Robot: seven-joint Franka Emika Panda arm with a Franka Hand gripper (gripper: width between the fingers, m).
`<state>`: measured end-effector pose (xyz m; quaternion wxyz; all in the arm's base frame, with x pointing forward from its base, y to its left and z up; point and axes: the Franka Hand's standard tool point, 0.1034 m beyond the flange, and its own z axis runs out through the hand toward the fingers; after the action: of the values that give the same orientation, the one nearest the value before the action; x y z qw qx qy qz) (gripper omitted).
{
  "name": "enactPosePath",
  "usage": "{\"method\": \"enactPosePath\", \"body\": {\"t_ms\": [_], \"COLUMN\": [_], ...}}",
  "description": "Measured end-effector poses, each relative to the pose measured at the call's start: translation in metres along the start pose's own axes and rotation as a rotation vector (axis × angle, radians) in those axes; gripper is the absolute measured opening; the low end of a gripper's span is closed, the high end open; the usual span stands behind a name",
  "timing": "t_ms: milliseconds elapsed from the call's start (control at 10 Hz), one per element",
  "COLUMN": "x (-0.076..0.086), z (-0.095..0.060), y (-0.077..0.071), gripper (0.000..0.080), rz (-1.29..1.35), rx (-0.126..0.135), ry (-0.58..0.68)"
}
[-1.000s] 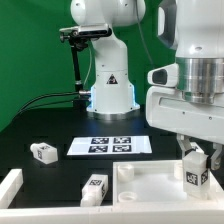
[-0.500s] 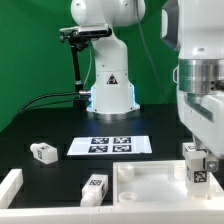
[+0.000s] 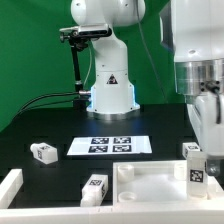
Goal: Assemble one leg
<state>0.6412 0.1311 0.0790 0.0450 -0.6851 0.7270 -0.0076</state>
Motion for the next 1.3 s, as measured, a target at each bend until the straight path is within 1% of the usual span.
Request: {"method": "enactPosePath", "body": {"t_ms": [100, 200, 300, 500, 600, 700, 800, 900, 1000, 1100, 1200, 1300], "x": [0.002, 0.005, 0.006, 0.008, 0.009, 0.011, 0.016, 0.015, 0.015, 0.016, 0.015, 0.017], "z": [-0.001, -0.002, -0.002, -0.001, -0.001, -0.002, -0.004, -0.005, -0.004, -0.004, -0.004, -0.003], "y": [-0.001, 0.001, 0.002, 0.001, 0.001, -0.001, -0.006, -0.009, -0.009, -0.009, -0.008, -0.008], "gripper": [0.0619, 0.0619, 0.0643, 0.0648, 0.0649, 0.0649, 0.0649, 0.0649, 0.0563, 0.0427, 0.0427, 0.0288], "rz": [-0.190, -0.351, -0.530, -0.605, -0.692, -0.840, -1.051, -1.165, -1.077, -1.059, -1.012, -0.920], "rx": [-0.004, -0.017, -0.023, -0.023, -0.025, -0.032, -0.044, -0.039, -0.035, -0.035, -0.033, -0.034], "ry": [0.005, 0.005, 0.014, 0.018, 0.020, 0.034, 0.068, 0.086, 0.085, 0.087, 0.087, 0.088]}}
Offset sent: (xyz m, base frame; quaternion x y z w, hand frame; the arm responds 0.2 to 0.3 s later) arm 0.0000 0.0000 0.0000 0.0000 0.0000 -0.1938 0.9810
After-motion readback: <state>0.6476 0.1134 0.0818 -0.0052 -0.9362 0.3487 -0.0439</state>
